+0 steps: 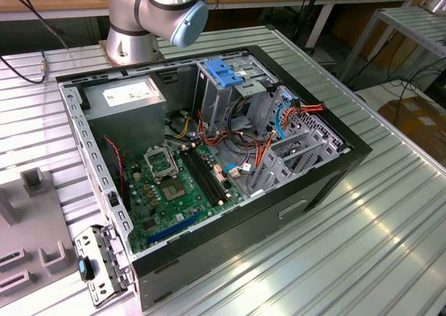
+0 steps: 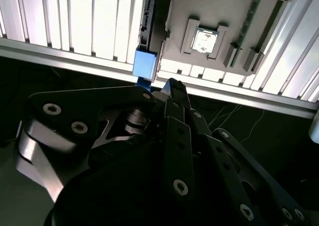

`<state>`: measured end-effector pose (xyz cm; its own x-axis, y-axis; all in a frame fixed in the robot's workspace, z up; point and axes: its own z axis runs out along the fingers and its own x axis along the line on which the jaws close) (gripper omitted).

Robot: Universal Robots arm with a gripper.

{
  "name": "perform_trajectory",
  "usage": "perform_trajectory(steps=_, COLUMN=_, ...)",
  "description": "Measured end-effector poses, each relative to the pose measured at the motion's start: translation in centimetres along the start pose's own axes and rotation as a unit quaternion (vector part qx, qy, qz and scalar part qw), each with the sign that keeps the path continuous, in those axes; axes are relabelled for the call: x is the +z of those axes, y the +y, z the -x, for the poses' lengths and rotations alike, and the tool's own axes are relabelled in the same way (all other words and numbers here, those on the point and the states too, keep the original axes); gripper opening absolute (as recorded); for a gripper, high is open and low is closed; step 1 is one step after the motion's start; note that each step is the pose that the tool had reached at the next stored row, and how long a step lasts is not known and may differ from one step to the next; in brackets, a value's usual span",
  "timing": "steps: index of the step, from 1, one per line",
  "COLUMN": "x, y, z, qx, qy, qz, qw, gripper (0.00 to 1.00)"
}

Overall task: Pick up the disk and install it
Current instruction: 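Pick up the disk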

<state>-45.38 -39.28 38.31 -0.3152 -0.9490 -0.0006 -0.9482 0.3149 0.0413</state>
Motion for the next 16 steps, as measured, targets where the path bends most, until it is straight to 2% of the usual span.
perform_trajectory(steps=5, x=0.06, y=-0.01, z=0.0, qx=-0.028, qy=0.0011, qz=-0.0002, qw=0.99962, gripper=0.11)
perform_trajectory(steps=10, x=0.23, y=0.02, z=0.1, qx=-0.058, qy=0.0022, qz=-0.0008, qw=0.99829, gripper=0.11)
perform_trajectory(steps=13, x=0.52, y=0.07, z=0.4, qx=-0.063, qy=0.0015, qz=-0.0038, qw=0.99803, gripper=0.11)
perform_trajectory(steps=14, x=0.58, y=0.06, z=0.4, qx=-0.064, qy=0.0013, qz=-0.0044, qw=0.99796, gripper=0.17)
perform_trajectory(steps=16, x=0.6, y=0.06, z=0.41, qx=-0.065, qy=0.0014, qz=-0.0049, qw=0.9979, gripper=0.17)
